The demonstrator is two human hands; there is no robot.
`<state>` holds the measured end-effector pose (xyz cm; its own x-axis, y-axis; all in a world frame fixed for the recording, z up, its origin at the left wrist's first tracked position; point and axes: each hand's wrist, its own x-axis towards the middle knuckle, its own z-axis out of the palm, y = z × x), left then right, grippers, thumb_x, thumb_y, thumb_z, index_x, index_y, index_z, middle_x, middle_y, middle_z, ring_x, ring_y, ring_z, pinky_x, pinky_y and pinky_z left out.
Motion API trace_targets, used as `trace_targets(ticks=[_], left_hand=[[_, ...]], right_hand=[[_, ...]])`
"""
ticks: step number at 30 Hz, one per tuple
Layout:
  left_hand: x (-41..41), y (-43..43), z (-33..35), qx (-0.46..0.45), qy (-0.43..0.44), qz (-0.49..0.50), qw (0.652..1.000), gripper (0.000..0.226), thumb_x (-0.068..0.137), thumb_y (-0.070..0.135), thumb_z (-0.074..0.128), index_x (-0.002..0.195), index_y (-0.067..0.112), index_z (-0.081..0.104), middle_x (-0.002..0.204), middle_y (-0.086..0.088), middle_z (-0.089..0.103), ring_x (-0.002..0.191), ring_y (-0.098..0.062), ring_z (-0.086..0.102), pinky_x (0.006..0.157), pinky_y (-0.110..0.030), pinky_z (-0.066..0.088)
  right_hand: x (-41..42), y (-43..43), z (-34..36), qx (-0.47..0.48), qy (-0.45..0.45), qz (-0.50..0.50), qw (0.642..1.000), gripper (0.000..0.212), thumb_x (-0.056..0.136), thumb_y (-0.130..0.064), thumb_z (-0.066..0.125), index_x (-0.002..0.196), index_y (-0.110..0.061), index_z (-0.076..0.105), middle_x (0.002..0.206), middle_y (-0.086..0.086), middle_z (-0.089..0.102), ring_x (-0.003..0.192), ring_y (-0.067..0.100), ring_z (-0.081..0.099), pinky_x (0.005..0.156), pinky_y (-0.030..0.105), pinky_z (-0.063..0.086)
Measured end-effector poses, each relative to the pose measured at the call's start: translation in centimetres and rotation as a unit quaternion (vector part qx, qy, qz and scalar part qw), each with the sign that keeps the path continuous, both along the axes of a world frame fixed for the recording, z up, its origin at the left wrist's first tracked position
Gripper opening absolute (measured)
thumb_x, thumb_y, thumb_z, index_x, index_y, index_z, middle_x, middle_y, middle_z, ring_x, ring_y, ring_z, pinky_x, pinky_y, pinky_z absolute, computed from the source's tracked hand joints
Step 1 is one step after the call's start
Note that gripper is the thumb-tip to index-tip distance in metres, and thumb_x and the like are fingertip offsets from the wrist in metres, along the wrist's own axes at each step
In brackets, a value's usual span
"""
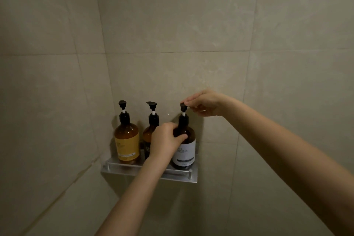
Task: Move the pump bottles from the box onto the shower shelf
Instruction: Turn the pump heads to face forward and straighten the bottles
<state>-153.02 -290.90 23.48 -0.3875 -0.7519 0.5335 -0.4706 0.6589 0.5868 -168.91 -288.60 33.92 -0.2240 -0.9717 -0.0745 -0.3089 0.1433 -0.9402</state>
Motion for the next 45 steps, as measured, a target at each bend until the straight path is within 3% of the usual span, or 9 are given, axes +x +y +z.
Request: trace_targets(ticks=[6,14,19,21,24,26,29,36,45], left_hand=[[0.1,-0.1,-0.2,0.007,0.007,-0.006,1.000,0.035,0.078,0.025,0.070,0.112,0.017,0.065,0.109,-0.001,0.071,0.101,-0.013,0.064,0.072,-0.016,0.039],[0.1,-0.4,-0.2,0.015,0.008,-0.009,1.000,0.033,0.078,0.026,0.070,0.110,0.017,0.067,0.106,-0.001,0.071,0.098,-0.012,0.064,0.071,-0.017,0.041],[1.0,-0.1,-0.1,0.015,0.038,-0.019,0.999,0.034,0.080,0.024,0.068,0.113,0.017,0.065,0.109,-0.001,0.070,0.099,-0.011,0.064,0.073,-0.015,0.042],[2.2,-0.2,0.1,0.006,0.103,0.020,0.994,0.035,0.080,0.027,0.067,0.114,0.019,0.064,0.107,0.004,0.069,0.092,-0.003,0.063,0.070,-0.007,0.042],[4.4,-1.0,0.1,-0.019,0.180,0.104,0.978,0.027,0.080,0.026,0.067,0.107,0.021,0.067,0.097,0.010,0.070,0.074,0.013,0.055,0.055,0.000,0.042],[5.6,-1.8,-0.1,-0.009,0.185,0.130,0.974,0.029,0.081,0.023,0.067,0.109,0.019,0.066,0.100,0.007,0.070,0.076,0.009,0.057,0.059,-0.003,0.043],[6.5,-3.1,-0.4,0.041,0.168,0.120,0.978,0.038,0.080,0.018,0.068,0.118,0.015,0.062,0.114,-0.002,0.068,0.096,-0.009,0.063,0.078,-0.018,0.047],[6.8,-5.0,-0.4,0.140,0.079,0.031,0.986,0.058,0.077,0.024,0.072,0.131,0.014,0.052,0.133,-0.006,0.056,0.119,-0.020,0.054,0.090,-0.026,0.043],[7.0,-5.6,-0.6,0.142,0.083,0.014,0.986,0.056,0.075,0.021,0.075,0.127,0.011,0.056,0.127,-0.006,0.061,0.114,-0.015,0.056,0.087,-0.018,0.041]], right_hand=[[-0.3,-0.6,-0.1,0.027,-0.052,0.040,0.997,0.021,0.087,-0.005,0.059,0.080,-0.016,0.075,0.069,-0.003,0.067,0.054,0.005,0.056,0.045,0.014,0.047],[-0.6,-0.9,-0.6,0.045,-0.087,0.059,0.993,0.019,0.090,-0.011,0.055,0.103,-0.013,0.068,0.068,-0.003,0.052,0.056,0.006,0.046,0.044,0.013,0.044],[0.4,-0.3,0.8,-0.008,0.069,-0.018,0.997,0.026,0.082,-0.026,0.069,0.103,-0.011,0.068,0.075,-0.001,0.060,0.060,0.006,0.053,0.046,0.014,0.043],[1.5,-0.7,1.6,-0.082,0.146,-0.065,0.984,0.027,0.079,-0.031,0.072,0.096,-0.012,0.068,0.076,0.000,0.063,0.063,0.009,0.057,0.050,0.017,0.045],[4.3,-2.0,2.5,-0.132,0.229,-0.028,0.964,0.029,0.079,-0.036,0.070,0.093,-0.011,0.067,0.076,0.000,0.065,0.068,0.011,0.060,0.056,0.019,0.048],[6.6,-3.0,2.8,-0.119,0.278,0.014,0.953,0.034,0.079,-0.039,0.069,0.096,-0.009,0.068,0.079,0.002,0.067,0.071,0.013,0.062,0.057,0.020,0.049],[8.9,-4.6,2.8,-0.095,0.354,0.037,0.930,0.040,0.078,-0.042,0.070,0.097,-0.007,0.069,0.081,0.004,0.068,0.070,0.014,0.063,0.055,0.021,0.049],[9.2,-6.5,2.4,-0.070,0.339,0.023,0.938,0.037,0.076,-0.030,0.075,0.101,-0.003,0.069,0.094,0.011,0.070,0.084,0.022,0.069,0.070,0.028,0.058],[8.9,-5.6,2.9,-0.040,0.313,0.155,0.936,0.015,0.089,-0.009,0.059,0.102,-0.011,0.067,0.093,0.003,0.064,0.077,0.012,0.061,0.064,0.020,0.052]])
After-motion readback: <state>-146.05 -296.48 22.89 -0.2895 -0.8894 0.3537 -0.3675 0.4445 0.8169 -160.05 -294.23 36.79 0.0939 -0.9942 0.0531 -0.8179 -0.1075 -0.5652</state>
